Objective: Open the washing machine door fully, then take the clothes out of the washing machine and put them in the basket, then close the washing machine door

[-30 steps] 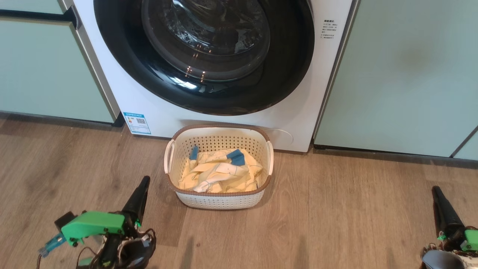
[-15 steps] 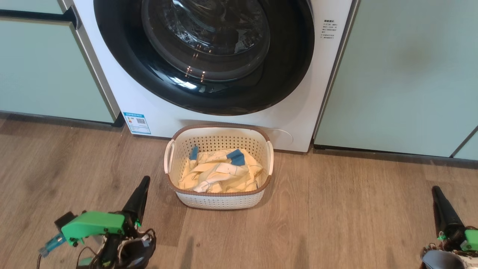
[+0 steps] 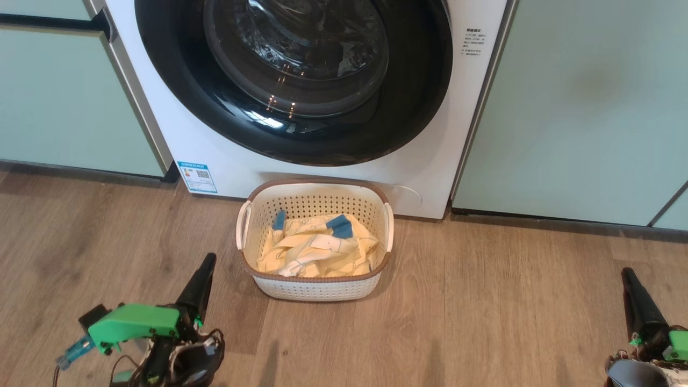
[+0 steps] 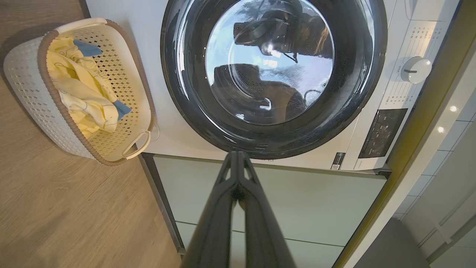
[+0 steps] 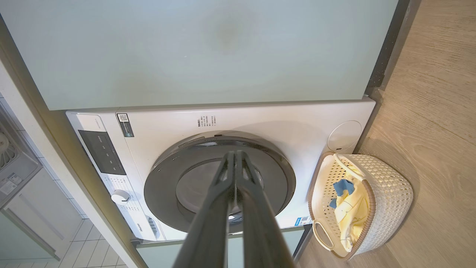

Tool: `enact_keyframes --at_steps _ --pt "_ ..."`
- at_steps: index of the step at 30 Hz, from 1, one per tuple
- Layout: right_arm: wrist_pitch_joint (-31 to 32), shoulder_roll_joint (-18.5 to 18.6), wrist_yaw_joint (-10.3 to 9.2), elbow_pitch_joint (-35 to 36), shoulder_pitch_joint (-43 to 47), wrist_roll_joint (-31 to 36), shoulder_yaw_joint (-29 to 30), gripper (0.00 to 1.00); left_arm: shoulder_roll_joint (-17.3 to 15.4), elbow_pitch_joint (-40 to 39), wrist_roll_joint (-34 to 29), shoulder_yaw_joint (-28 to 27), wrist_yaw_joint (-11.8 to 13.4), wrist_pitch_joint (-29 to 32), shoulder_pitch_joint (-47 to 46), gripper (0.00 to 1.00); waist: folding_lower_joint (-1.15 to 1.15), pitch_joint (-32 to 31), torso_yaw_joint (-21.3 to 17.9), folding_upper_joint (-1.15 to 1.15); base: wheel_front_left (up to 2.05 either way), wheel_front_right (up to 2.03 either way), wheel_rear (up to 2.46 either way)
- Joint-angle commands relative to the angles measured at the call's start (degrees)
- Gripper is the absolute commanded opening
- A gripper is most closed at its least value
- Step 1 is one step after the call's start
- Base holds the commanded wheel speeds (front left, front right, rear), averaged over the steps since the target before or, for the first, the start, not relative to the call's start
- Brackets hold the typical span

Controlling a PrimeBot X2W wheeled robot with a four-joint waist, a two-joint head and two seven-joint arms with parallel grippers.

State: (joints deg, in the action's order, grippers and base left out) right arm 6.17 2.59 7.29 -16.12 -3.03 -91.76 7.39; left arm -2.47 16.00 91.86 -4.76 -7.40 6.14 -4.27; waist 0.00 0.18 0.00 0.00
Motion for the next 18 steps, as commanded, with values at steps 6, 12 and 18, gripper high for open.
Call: enact_keyframes --at_steps 6,12,18 --pt "0.3 0.3 0.20 2.1 -3.2 -0.4 -0.9 0.00 -0.4 -2.0 0.3 -1.8 -0.1 0.3 -1.9 0.00 0.00 0.0 0.0 0.00 0.00 0.00 0.00" --pt "0.3 0.3 0.20 2.1 -3.2 -0.4 -0.9 0.00 -0.4 -2.0 0.3 -1.7 -0.1 0.3 -1.9 0.00 0.00 0.0 0.0 0.00 0.00 0.00 0.00" --pt "0.3 0.3 0.20 2.1 -3.2 -0.4 -0.9 0.00 -0.4 -2.0 0.3 -1.7 -0.1 0.3 -1.9 0.00 0.00 0.0 0.0 0.00 0.00 0.00 0.00"
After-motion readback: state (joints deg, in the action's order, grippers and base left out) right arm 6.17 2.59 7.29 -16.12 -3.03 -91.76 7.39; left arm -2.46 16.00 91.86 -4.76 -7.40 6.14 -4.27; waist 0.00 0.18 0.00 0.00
